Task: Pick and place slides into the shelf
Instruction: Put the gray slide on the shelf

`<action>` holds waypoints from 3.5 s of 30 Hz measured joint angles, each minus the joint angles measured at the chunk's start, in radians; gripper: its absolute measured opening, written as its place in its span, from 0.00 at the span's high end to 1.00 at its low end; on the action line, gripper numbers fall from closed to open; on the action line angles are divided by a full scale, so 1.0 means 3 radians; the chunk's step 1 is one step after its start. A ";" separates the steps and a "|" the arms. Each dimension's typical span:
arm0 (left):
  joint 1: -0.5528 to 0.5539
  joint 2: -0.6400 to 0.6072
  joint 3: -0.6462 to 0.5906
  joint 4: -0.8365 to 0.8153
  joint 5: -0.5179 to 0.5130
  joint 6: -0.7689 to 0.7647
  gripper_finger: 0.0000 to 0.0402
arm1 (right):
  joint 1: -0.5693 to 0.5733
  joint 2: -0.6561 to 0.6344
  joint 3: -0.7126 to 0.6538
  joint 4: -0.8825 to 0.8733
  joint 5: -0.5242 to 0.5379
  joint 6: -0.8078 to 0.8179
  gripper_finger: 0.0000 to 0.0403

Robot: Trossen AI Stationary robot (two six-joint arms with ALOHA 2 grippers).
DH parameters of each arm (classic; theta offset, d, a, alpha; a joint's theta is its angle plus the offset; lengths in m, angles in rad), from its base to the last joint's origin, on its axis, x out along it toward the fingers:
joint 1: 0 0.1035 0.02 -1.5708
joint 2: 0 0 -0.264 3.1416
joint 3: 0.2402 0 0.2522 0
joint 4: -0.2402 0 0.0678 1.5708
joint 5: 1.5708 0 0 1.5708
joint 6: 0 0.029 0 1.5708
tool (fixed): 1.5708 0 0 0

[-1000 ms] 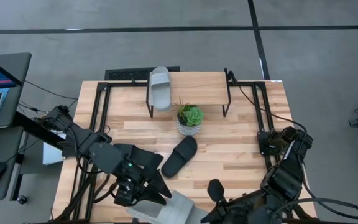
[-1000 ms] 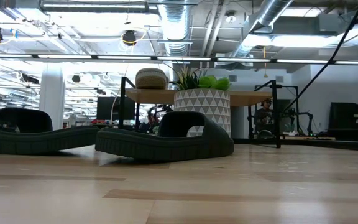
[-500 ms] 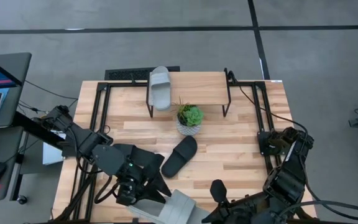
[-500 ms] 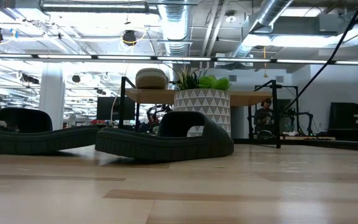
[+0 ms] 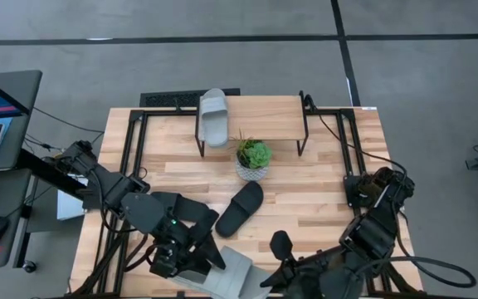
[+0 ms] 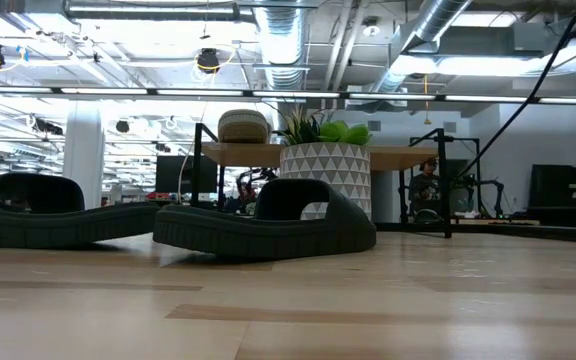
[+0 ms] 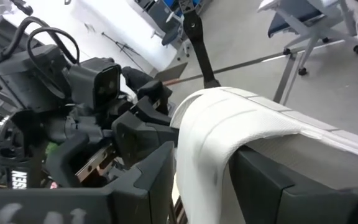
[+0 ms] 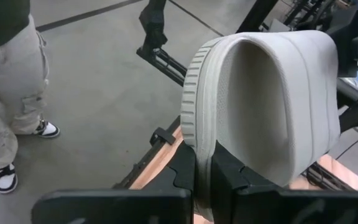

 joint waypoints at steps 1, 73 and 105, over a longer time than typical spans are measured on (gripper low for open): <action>0.0000 0.0000 0.0000 -0.0002 0.0007 -0.0001 0.67 | -0.0005 0.0000 0.0000 0.0000 -0.0008 -0.0002 0.98; 0.0949 0.0001 -0.0001 -0.0374 -0.2941 -0.0801 1.00 | 0.0171 -0.0655 -0.0765 -0.2055 0.1250 0.3584 0.35; 0.2213 0.0805 0.0003 0.0316 -0.3277 0.0020 1.00 | -0.0075 -0.0654 -0.2247 -0.2046 0.0536 0.5277 0.35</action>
